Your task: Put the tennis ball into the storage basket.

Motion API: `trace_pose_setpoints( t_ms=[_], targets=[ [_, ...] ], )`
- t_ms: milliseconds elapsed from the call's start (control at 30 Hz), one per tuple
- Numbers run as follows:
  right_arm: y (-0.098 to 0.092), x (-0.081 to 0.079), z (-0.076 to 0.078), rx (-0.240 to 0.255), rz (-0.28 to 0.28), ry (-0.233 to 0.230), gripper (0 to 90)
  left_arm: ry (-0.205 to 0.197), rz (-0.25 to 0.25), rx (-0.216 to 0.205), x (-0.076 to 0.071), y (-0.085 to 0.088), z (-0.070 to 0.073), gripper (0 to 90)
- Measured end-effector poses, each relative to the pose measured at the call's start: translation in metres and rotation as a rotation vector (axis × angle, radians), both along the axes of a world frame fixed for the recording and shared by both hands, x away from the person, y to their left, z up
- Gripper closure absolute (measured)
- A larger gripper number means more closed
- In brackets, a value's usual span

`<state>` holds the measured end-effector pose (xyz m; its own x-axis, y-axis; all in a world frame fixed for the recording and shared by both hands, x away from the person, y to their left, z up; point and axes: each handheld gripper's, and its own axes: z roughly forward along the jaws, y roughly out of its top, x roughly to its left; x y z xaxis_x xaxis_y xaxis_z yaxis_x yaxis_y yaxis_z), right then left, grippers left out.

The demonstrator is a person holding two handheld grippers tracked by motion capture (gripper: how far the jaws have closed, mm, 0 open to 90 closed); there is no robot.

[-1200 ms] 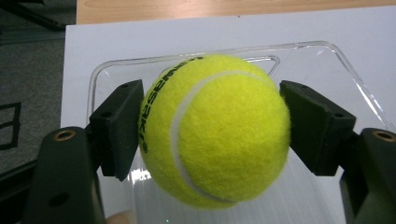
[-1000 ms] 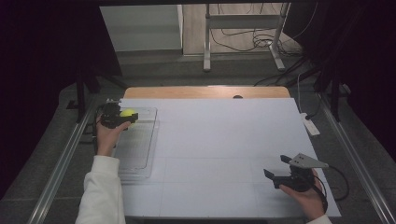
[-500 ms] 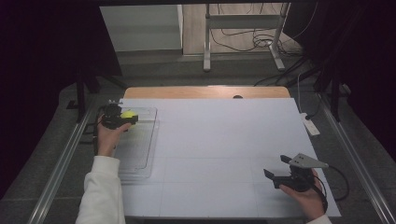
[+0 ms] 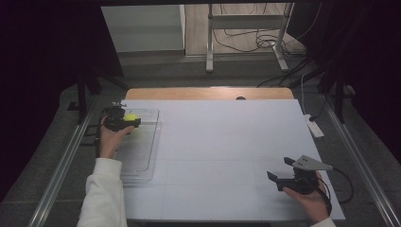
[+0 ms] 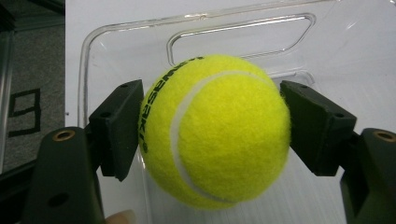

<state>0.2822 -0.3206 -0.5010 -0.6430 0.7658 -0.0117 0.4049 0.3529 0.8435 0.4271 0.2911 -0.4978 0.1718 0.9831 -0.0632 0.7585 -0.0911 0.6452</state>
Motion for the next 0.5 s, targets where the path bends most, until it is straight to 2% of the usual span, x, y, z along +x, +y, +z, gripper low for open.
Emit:
trace_pose_setpoints(
  t_ms=[500],
  targets=[
    [0.0003,0.0001,-0.0003,-0.001,0.0,0.003,12.2,0.017,-0.007,0.063,0.0019,-0.0069,-0.0023,26.7]
  ],
)
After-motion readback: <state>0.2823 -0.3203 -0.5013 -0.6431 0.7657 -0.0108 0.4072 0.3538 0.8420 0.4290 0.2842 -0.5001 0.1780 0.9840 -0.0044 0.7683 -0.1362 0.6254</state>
